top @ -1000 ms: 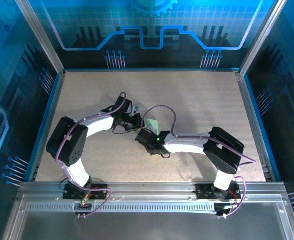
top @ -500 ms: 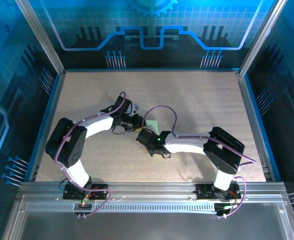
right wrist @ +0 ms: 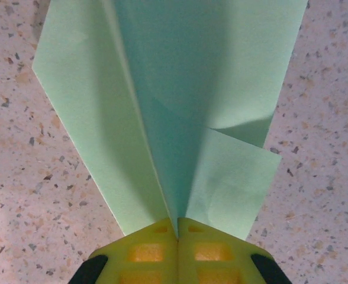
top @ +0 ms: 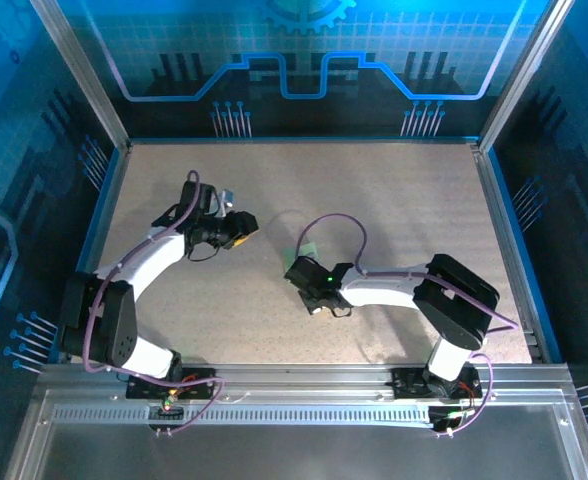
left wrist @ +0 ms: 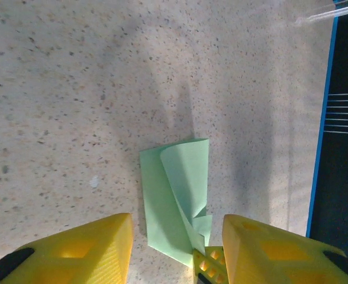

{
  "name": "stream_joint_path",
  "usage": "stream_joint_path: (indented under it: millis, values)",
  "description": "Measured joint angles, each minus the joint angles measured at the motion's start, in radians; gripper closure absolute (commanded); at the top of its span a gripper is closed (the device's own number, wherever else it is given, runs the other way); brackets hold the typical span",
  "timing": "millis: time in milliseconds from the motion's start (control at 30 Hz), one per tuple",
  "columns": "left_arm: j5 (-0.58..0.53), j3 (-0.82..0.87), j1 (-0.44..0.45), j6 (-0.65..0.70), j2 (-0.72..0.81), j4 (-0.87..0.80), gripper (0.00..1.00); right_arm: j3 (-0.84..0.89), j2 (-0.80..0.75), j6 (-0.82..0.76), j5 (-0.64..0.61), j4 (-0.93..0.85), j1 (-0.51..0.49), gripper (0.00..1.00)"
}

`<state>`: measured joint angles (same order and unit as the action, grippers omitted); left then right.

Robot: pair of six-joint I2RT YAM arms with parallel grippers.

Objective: Fold a paper plane with a square sheet of paper (fold left side to right side)

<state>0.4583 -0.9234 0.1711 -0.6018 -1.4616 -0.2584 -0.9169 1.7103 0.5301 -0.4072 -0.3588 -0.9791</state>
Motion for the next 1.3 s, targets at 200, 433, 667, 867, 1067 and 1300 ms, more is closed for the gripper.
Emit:
stream_joint_path:
  millis: [200,433,667,867,1067,1300]
  values:
    - [0.028,0.039,-0.008,0.011,0.013,-0.006,0.54,0.069,-0.052,0.001,0.131,0.091,0.063,1.0]
    - [0.075,0.077,0.014,0.008,-0.014,0.021,0.53,0.162,-0.094,0.026,0.355,0.243,0.176,1.0]
    - [0.082,0.078,0.135,-0.021,-0.102,0.084,0.53,0.227,-0.097,0.058,0.547,0.372,0.26,1.0]
    - [0.077,0.074,0.219,-0.055,-0.184,0.117,0.53,0.25,-0.08,0.083,0.667,0.444,0.306,1.0]
    - [0.055,0.026,0.264,-0.077,-0.257,0.129,0.52,0.25,-0.043,0.095,0.741,0.495,0.326,1.0]
    - [0.042,-0.036,0.285,-0.08,-0.327,0.135,0.52,0.25,-0.028,0.099,0.769,0.515,0.326,1.0]
